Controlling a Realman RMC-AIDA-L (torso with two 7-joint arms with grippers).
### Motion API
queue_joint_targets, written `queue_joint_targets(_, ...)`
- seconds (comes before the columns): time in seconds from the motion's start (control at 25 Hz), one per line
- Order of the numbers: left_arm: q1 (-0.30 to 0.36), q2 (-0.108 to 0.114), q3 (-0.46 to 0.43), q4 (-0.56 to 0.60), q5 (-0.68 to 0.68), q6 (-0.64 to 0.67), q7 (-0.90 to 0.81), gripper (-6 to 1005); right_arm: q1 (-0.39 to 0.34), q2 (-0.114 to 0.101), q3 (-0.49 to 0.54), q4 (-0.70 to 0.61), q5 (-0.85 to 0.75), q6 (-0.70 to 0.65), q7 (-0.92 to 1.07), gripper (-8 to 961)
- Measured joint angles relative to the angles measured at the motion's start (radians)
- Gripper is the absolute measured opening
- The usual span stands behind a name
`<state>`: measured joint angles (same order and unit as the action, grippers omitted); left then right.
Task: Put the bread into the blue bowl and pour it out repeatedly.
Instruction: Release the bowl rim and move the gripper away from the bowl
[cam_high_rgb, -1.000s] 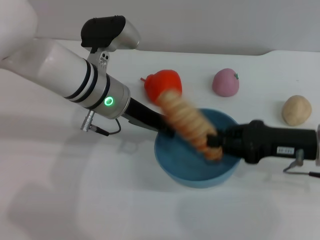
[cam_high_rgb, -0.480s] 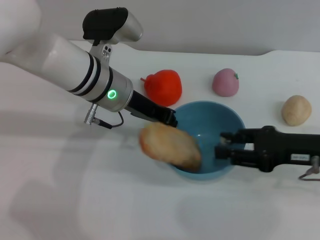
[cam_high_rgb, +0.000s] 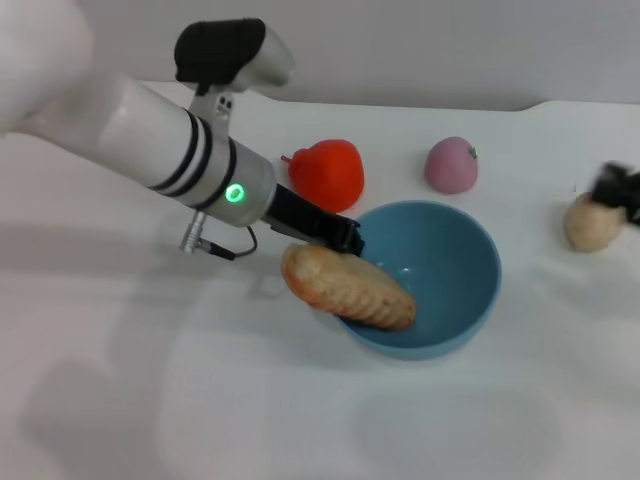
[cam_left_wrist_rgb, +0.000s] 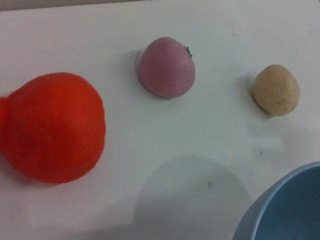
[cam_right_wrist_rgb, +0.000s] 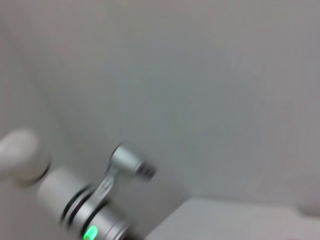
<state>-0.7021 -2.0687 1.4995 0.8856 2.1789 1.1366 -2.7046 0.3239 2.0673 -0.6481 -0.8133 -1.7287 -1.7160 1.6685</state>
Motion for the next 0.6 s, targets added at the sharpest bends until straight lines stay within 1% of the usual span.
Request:
queue_joint_targets(0.04,0.004,0.000,0.046,-0.004,-0.023,-0.032,-0.001,25,-0.019,0.000,0.078,0.004,0.001,-0.011,-0.001,509)
queue_joint_targets(0.08,0.005,-0.001,0.069,-0.008,-0.036,-0.047,-0.001,30,-0.027,0.000,0.107,0.006,0.000,-0.016,-0.002,509)
queue_joint_targets(0.12,0.005,-0.001,0.069,-0.008,-0.036,-0.047,-0.001,34,-0.036,0.000,0.134,0.007,-0.001,-0.023,-0.003,509)
queue_joint_targets(0.16,0.005,0.000,0.090,-0.014,-0.051,-0.064,-0.001,39,-0.036,0.000,0.134,0.007,-0.001,-0.023,-0.003,509)
queue_joint_targets(0.32,0.000,0.000,0.180,-0.038,-0.089,-0.127,0.001,57,-0.063,0.002,0.191,0.010,-0.006,-0.040,-0.010,509)
queue_joint_targets(0.48,-0.004,-0.001,0.233,-0.041,-0.094,-0.171,-0.001,76,-0.074,0.003,0.203,0.031,-0.006,-0.044,-0.032,509)
queue_joint_targets(0.6,-0.003,-0.001,0.253,-0.042,-0.094,-0.188,-0.005,87,-0.074,0.002,0.204,0.039,-0.007,-0.044,-0.034,509)
